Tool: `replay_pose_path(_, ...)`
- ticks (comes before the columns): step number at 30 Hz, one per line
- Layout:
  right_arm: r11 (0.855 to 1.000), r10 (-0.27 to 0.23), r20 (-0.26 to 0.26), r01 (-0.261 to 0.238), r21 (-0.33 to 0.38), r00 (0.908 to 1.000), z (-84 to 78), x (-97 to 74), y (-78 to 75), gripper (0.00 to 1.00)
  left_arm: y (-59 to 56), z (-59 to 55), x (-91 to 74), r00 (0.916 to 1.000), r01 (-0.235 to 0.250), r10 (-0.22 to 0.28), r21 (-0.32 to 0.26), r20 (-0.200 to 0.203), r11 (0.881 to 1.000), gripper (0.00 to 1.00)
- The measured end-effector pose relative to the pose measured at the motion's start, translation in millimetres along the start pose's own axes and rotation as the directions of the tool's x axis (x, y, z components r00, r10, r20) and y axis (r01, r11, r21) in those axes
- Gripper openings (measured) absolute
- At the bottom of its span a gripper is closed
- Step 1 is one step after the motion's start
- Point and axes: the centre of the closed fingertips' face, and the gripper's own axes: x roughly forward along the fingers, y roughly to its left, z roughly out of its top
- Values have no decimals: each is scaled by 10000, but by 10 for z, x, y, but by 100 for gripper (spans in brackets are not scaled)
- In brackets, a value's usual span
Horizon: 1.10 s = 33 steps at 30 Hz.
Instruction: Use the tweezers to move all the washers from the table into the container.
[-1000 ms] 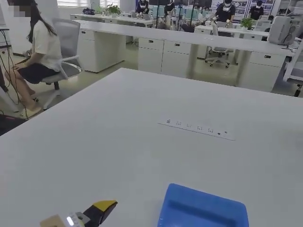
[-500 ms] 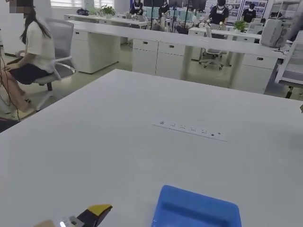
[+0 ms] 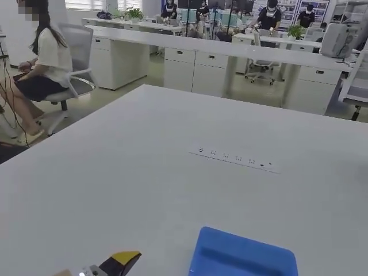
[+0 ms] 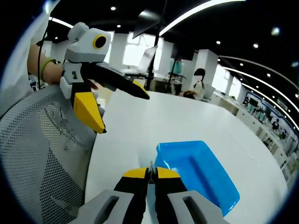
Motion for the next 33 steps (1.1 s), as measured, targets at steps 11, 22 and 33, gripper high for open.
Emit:
replay_pose_path(11,9993,-62,-108,58,-374,9999,-31,77,-45,1,30,-1,-14,9999,-137,138,-76,56,9999,82)
replay_pose_path(22,9976,173,-537,-209,-665,9984,-67,73,30,1,23,-12,-7,10000,-94,94,18,-9,10000,82)
replay_pose_path(33,9984,562,-812,-558,70,9951,-158,-144,225,1,17,4,-13,9999,-84,83,125,72,9999,81)
